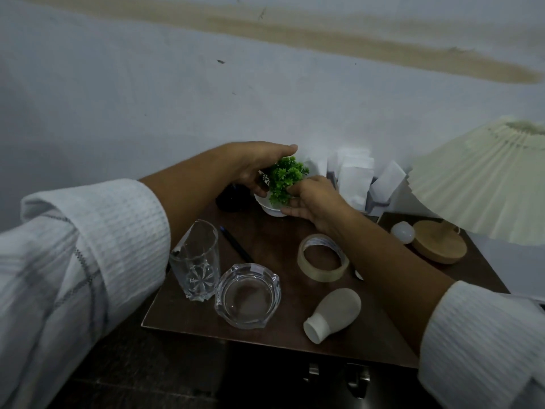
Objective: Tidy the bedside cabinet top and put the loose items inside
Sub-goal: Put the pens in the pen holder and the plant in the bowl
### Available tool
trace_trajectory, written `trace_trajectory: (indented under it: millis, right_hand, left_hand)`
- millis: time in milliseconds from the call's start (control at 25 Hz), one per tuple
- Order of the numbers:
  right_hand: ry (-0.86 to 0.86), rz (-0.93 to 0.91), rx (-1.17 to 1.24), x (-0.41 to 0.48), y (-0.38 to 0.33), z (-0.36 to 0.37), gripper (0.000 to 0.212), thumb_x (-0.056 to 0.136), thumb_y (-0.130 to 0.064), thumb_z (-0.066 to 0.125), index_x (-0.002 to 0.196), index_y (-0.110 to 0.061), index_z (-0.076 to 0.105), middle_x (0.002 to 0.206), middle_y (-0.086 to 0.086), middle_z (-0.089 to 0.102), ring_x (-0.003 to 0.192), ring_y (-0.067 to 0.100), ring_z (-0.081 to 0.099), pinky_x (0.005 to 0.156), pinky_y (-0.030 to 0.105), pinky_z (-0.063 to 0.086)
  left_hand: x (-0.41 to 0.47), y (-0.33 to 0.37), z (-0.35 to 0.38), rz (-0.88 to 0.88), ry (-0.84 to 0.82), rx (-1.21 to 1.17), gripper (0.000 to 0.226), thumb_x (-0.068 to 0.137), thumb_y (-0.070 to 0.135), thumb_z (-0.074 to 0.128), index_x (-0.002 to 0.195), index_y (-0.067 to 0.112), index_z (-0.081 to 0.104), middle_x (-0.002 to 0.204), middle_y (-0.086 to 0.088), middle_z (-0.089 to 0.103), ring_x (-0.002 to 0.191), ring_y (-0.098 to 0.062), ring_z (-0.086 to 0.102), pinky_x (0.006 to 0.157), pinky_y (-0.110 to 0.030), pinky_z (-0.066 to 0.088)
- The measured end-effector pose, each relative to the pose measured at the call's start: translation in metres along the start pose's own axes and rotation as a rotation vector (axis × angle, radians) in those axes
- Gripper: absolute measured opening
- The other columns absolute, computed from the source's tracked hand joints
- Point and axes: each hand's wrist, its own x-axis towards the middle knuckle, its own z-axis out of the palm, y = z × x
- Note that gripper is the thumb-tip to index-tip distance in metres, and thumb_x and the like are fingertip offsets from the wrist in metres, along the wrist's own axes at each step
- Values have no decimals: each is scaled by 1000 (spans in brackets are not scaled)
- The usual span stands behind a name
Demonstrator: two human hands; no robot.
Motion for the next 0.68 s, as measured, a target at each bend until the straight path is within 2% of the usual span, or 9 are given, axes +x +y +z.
trace_trajectory:
  millis: [120,280,360,440,560,640,680]
  right_hand:
    - [7,-4,13,-1,1,-4,27,96,5,50,121,-5,48,108,13,63,93,28,68,89,49,60]
    - [-10,-1,2,-5,6,-1,29,96,5,50,123,-5,49,115,16,62,102,29,66,87,48,60]
    - [-16,-4,-1,-8,6,0,22,96,5,50,114,-7,53,114,15,61,107,30,65,90,50,59]
    - [13,-22,-9,-14,4,0,16,96,4,50,102,-11,54,113,15,59,111,31,62,90,48,59]
    - [67,-108,-162,-24,4,-5,23,96,-2,53,117,-9,55,120,20,59,111,32,63,84,43,61]
    - [42,-185,-295,-34,7,-4,27,97,-7,54,123,-6,58,111,17,63,101,27,66,77,39,62]
    - [9,-217,-364,-40,10,-2,23,97,-9,56,119,-8,62,104,14,65,94,24,68,72,37,61]
  left_hand:
    - [7,-1,5,2,19,13,73,97,62,48,151,14,40,157,-12,37,133,-36,49,101,-51,51]
    - [11,-6,4,-6,47,23,72,97,63,47,150,15,42,156,-11,39,132,-36,49,103,-52,50]
    - [9,-8,4,9,42,8,68,97,61,48,148,16,43,156,-10,39,134,-34,48,103,-51,50]
    - [2,-10,1,11,51,16,70,97,60,50,152,17,39,159,-12,33,136,-38,45,99,-49,51]
    - [-18,-10,-17,20,52,57,79,96,61,50,157,15,27,161,-20,27,134,-45,47,91,-46,53]
    - [-35,-14,-36,39,57,78,75,98,60,49,152,10,37,154,-22,40,128,-43,54,93,-46,54]
    - [-43,-19,-44,45,71,84,69,98,59,48,145,8,47,145,-21,51,121,-39,60,93,-46,55]
